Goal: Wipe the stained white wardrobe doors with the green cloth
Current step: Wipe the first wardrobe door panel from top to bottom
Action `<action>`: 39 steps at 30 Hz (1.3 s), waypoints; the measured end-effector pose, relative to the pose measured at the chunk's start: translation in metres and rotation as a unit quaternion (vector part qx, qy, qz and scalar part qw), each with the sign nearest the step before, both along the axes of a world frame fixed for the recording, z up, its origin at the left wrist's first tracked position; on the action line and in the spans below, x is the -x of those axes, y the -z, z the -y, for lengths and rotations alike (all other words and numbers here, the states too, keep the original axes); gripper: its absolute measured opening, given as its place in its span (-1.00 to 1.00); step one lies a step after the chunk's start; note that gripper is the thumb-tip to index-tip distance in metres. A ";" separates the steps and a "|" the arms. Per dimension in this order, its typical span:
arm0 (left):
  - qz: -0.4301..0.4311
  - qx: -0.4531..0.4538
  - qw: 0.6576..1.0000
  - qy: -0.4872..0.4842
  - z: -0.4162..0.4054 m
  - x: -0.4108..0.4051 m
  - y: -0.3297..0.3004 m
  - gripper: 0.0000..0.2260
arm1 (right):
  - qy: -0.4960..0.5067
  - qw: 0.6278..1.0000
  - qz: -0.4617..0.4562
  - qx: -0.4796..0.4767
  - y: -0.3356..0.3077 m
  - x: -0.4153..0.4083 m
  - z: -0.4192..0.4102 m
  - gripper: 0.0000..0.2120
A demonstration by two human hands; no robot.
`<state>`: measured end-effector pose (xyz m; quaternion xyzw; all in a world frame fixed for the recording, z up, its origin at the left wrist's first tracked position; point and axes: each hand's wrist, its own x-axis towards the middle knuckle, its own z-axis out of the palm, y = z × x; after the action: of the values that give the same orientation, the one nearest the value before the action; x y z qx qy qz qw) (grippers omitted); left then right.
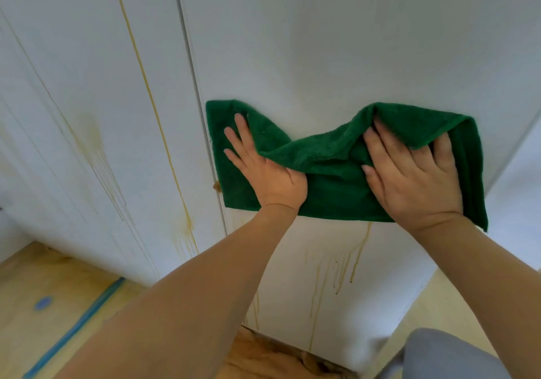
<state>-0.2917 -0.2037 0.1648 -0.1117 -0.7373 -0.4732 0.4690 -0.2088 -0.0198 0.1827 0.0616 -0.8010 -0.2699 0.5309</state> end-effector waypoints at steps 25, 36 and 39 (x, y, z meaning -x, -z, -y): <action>-0.320 0.379 0.868 0.007 0.042 0.058 -0.003 -0.38 | 0.068 0.970 -0.072 0.222 0.046 0.047 0.084 -0.45; 0.249 0.104 0.941 -0.205 0.008 0.020 0.002 -0.29 | -0.024 0.999 0.035 -0.011 0.030 0.038 0.062 -0.50; 0.377 0.005 0.917 -0.130 -0.012 0.012 0.005 -0.21 | -0.023 0.999 0.033 -0.024 0.016 0.022 0.034 -0.52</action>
<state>-0.3036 -0.1919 0.1599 0.1698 -0.8700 -0.4111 0.2129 -0.2309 -0.0537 0.1668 0.1017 -0.8096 -0.2748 0.5086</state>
